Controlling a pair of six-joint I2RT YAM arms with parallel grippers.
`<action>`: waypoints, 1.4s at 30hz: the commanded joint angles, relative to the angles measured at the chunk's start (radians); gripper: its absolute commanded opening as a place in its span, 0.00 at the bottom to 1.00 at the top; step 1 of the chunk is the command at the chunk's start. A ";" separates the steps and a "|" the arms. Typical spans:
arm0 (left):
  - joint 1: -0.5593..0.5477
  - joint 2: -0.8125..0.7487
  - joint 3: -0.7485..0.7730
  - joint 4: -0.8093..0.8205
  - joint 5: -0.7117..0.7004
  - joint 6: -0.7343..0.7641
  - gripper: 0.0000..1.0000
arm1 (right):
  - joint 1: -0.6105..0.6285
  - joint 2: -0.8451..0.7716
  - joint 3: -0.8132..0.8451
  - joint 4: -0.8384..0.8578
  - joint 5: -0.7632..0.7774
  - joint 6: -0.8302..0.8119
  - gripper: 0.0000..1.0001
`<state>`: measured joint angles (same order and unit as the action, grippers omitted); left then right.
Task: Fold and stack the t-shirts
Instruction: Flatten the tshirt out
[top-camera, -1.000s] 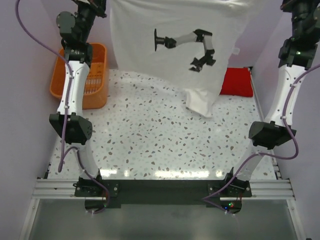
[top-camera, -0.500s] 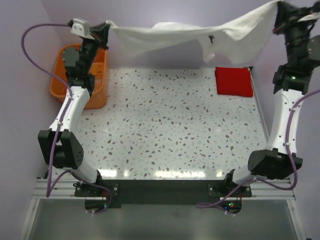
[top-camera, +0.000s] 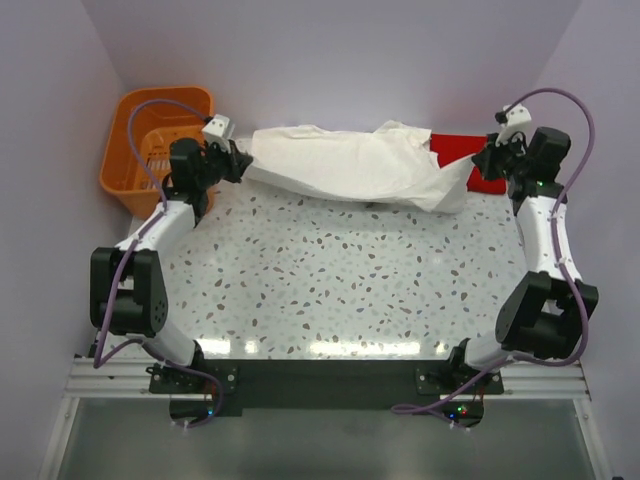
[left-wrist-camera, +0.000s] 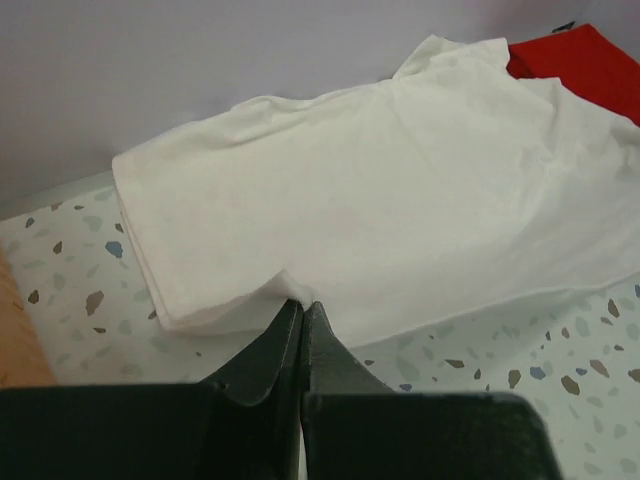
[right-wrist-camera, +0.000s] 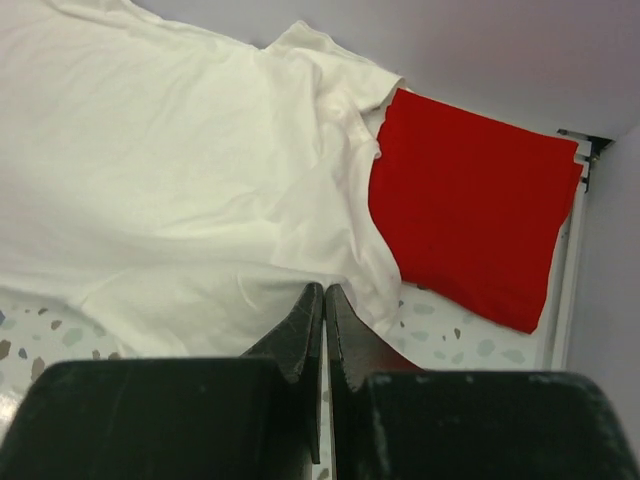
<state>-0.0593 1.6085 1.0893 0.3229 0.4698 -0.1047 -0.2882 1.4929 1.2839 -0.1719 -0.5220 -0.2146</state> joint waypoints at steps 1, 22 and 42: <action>0.009 -0.010 0.066 -0.092 0.045 0.100 0.00 | -0.002 -0.062 0.106 -0.143 -0.030 -0.164 0.00; 0.018 -0.349 -0.071 -1.142 0.150 0.904 0.10 | 0.001 -0.434 0.011 -1.407 0.058 -1.006 0.44; -0.120 0.003 0.073 -0.775 -0.061 0.580 0.51 | 0.093 0.158 0.100 -0.849 0.077 -0.589 0.46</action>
<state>-0.1505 1.5383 1.1042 -0.5316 0.5358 0.5568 -0.2306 1.6447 1.3964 -1.1790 -0.5003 -0.9016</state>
